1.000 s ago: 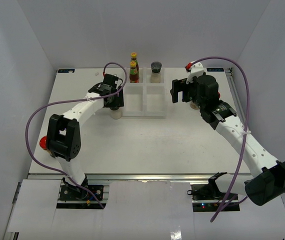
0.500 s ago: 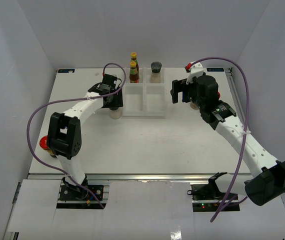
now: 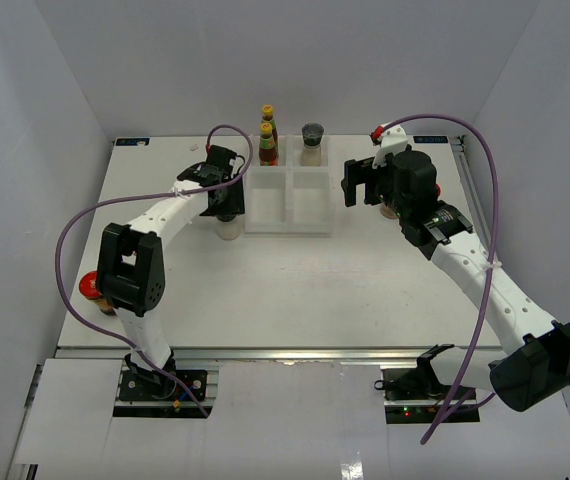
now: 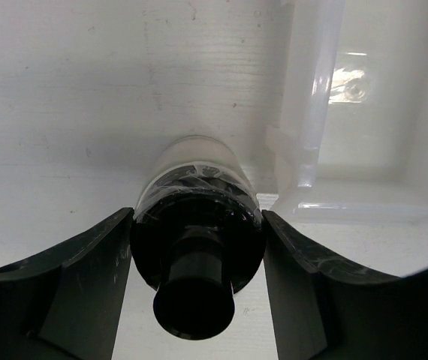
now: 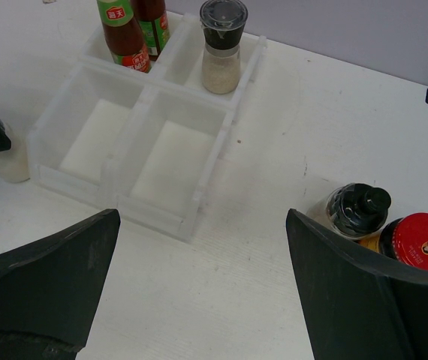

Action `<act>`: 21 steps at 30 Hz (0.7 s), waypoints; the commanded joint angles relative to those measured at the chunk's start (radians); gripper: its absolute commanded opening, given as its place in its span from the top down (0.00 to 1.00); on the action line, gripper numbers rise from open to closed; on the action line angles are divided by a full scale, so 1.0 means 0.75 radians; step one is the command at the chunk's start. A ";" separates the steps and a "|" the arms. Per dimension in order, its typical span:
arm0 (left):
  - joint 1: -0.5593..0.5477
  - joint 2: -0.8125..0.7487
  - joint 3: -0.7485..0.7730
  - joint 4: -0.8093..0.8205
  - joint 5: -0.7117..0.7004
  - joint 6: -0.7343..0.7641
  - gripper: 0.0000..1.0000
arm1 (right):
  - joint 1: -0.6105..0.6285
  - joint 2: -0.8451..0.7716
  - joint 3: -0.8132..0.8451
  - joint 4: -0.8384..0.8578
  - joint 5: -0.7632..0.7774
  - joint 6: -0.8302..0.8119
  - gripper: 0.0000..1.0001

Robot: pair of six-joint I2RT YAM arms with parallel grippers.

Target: Organize the condiment bottles

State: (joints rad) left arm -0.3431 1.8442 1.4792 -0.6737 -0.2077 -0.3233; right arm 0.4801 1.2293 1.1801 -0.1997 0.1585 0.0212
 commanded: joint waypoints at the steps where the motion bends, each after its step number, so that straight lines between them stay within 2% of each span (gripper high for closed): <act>1: 0.003 -0.114 0.123 -0.093 -0.088 -0.014 1.00 | 0.004 -0.037 0.010 0.065 0.020 -0.008 0.02; 10: 0.005 -0.219 0.202 -0.135 -0.090 -0.007 1.00 | 0.004 -0.052 0.008 0.064 0.018 -0.006 0.02; 15: -0.012 -0.248 0.229 -0.093 -0.023 0.034 1.00 | 0.004 -0.056 0.011 0.063 0.018 -0.006 0.02; 21: -0.091 -0.159 0.423 -0.104 0.016 0.086 1.00 | 0.005 -0.054 0.010 0.066 0.024 -0.006 0.02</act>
State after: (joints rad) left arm -0.3645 1.7399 1.6522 -0.7996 -0.2277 -0.2923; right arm 0.4801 1.2163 1.1801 -0.2000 0.1585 0.0216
